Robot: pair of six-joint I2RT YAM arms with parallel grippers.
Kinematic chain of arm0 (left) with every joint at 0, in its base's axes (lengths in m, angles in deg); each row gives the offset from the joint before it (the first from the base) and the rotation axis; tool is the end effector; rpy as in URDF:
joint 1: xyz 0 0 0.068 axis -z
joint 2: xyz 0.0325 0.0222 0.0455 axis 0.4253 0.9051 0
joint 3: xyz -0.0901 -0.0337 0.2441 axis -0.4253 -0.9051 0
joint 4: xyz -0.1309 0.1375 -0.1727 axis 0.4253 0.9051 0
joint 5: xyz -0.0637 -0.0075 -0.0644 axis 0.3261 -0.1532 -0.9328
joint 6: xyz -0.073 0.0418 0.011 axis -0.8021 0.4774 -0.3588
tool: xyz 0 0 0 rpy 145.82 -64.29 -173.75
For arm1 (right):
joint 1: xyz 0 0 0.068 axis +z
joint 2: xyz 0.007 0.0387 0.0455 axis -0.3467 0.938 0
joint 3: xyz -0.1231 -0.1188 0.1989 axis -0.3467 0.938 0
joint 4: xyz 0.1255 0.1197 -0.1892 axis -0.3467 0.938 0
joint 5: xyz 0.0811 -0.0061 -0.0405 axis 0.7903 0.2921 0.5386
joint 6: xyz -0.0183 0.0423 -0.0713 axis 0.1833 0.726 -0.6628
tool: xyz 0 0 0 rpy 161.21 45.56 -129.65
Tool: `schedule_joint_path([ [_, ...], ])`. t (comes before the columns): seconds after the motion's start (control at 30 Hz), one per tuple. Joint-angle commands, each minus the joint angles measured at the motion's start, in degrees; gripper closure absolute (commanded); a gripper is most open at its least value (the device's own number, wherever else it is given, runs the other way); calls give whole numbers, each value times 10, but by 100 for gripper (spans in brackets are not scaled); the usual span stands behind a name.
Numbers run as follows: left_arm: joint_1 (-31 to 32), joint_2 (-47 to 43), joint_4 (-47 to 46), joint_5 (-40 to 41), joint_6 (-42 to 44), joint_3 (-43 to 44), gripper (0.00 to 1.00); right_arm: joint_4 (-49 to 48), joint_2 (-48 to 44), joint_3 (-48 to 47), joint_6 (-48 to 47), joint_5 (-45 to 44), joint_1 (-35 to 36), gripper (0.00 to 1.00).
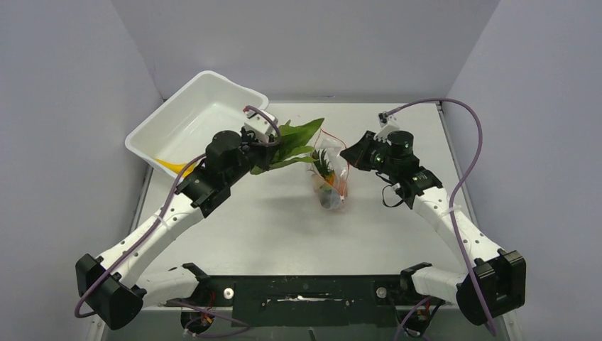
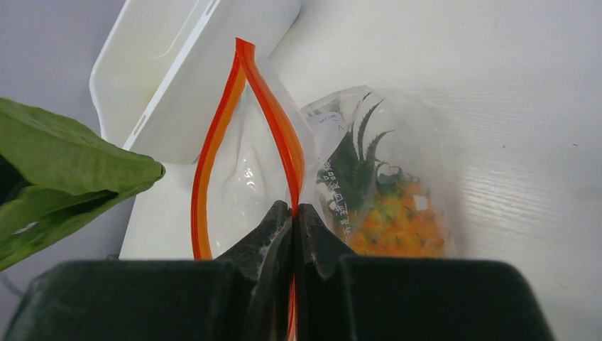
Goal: Place the food in the zip-top bag and seal the zipper
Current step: Pick up the fake vegetable at the center of the board, then place the fake vegetable in the zipper food storage bag.
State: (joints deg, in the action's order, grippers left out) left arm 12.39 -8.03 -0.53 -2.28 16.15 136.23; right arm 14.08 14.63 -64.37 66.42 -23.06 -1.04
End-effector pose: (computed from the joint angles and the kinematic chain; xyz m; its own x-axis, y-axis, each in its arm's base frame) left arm 0.2463 -0.1846 0.3465 -0.1626 0.1915 -0.9679 0.5788 0.8130 0.0636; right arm 0.2783 0.1177 0.2906 -0.6190 0.4405 -0.6502 -0.1941 0.7164 0.6702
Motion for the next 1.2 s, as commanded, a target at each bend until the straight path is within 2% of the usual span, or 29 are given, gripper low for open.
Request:
schedule_joint_path([
  [0.0, 1, -43, -141, -50, -145, 20, 100, -37, 9, -38, 14, -9, 19, 100],
  [0.17, 1, -59, -258, -131, -194, -11, 100, -42, 10, -46, 15, -11, 32, 100],
  [0.37, 1, -70, -439, -250, -178, -74, 100, -37, 5, -50, 12, -1, 37, 100],
  [0.67, 2, -22, -689, -431, -204, -121, 100, -24, 0, -59, -11, 45, 40, 100],
  [0.8, 2, 7, -714, -465, -213, -103, 100, -22, -2, -56, -14, 60, 41, 100],
  [0.93, 2, 22, -710, -462, -203, -107, 100, -20, -9, -53, -16, 61, 42, 100],
  [1.17, 3, 45, -679, -468, -149, -122, 100, -19, -13, -55, -15, 69, 42, 100],
])
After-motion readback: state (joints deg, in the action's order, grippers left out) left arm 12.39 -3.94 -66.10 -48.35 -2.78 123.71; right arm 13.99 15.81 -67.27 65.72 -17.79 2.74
